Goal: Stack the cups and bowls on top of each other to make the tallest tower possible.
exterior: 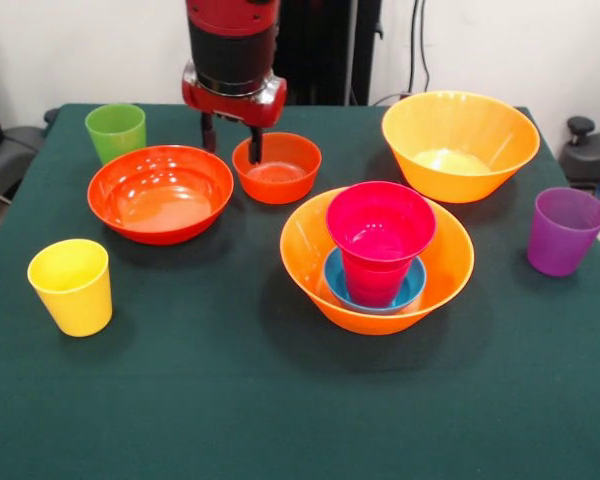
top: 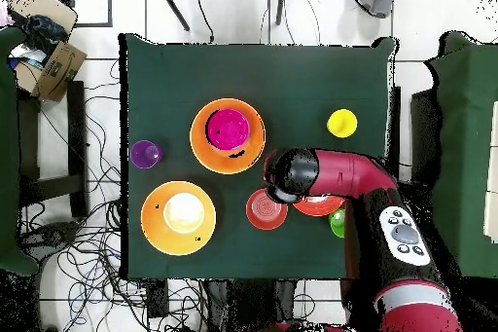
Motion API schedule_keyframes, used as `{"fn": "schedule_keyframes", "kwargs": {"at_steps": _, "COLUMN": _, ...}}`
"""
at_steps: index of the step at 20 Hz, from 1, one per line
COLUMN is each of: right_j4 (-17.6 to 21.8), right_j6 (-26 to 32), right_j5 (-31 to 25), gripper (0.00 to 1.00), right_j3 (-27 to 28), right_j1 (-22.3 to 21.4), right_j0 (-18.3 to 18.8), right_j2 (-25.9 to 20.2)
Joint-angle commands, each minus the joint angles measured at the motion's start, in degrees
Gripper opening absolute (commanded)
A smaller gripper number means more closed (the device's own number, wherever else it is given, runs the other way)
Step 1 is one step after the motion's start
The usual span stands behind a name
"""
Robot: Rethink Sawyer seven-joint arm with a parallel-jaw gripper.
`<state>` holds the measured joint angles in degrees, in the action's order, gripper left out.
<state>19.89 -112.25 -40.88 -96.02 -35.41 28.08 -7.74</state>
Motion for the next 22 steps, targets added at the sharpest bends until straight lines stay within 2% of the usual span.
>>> {"fn": "schedule_keyframes", "kwargs": {"at_steps": 1, "right_j4": 2.9, "right_j6": 4.3, "right_j5": 2.9, "gripper": 1.00, "right_j3": -6.4, "right_j1": -0.1, "right_j0": 1.9, "right_j2": -3.3}}
{"fn": "schedule_keyframes", "kwargs": {"at_steps": 3, "right_j4": 3.3, "right_j6": 4.2, "right_j5": 3.2, "gripper": 1.00, "right_j3": -7.2, "right_j1": -0.4, "right_j0": 2.2, "right_j2": -3.2}}
{"fn": "schedule_keyframes", "kwargs": {"at_steps": 11, "right_j4": 4.4, "right_j6": 1.9, "right_j5": 5.4, "gripper": 1.00, "right_j3": -2.7, "right_j1": 5.9, "right_j0": 1.8, "right_j2": -2.8}}
{"fn": "schedule_keyframes", "kwargs": {"at_steps": 22, "right_j4": 3.6, "right_j6": -1.0, "right_j5": 7.9, "gripper": 1.00, "right_j3": -2.5, "right_j1": 7.9, "right_j0": 0.6, "right_j2": -1.9}}
